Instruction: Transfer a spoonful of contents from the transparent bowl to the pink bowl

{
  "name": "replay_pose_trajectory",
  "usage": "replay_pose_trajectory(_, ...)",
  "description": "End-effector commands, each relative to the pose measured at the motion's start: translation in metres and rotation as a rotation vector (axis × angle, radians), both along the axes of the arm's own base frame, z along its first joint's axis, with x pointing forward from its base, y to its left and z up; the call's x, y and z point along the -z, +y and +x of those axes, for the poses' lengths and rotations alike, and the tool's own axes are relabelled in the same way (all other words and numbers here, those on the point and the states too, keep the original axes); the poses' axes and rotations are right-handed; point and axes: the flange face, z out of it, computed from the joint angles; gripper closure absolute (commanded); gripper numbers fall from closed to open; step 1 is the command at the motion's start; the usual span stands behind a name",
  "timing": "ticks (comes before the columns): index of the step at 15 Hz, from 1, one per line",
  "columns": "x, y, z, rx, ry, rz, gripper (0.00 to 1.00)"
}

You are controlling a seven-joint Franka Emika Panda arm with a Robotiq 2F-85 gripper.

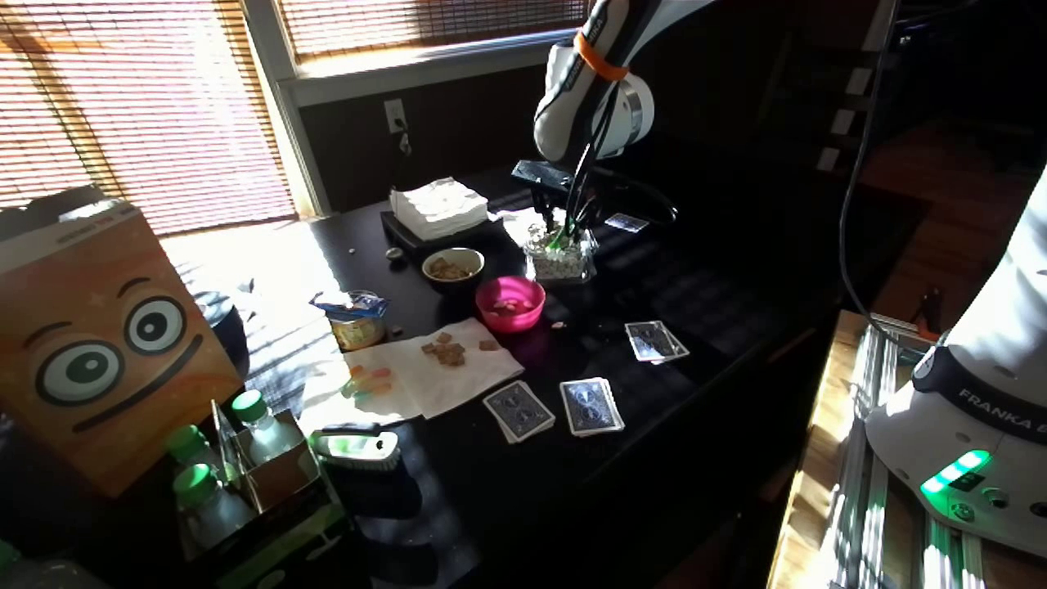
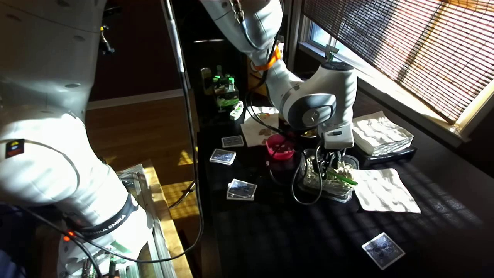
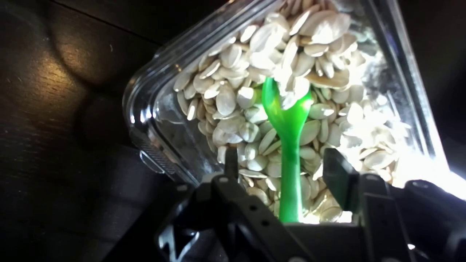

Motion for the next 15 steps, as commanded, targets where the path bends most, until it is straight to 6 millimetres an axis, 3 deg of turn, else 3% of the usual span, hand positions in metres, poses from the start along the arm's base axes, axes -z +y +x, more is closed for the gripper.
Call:
replay_pose_trajectory(1,0.0024,0.0007,0.0066,-0.024,0.001,-0.022,0.38)
replay_pose_trajectory(2,0.0026,0.0009,0.0069,-0.024,0.001,-0.024,0.42)
replay_pose_trajectory(3,0.0033,0.0009,0.0072,-0.025,0.002,-0.024,0.62)
replay_pose_trajectory(8,0.0074,0.0000,0.0098,-0.025,0.004,-0.028,0.96)
replay_pose_trajectory(10,0.0089,-0.0002,0.0113,-0.025,0.004,-0.029,1.00)
replay_pose_trajectory(15,0.0059,0.0002,0.0127,-0.024,-0.006,-0.016,0.96)
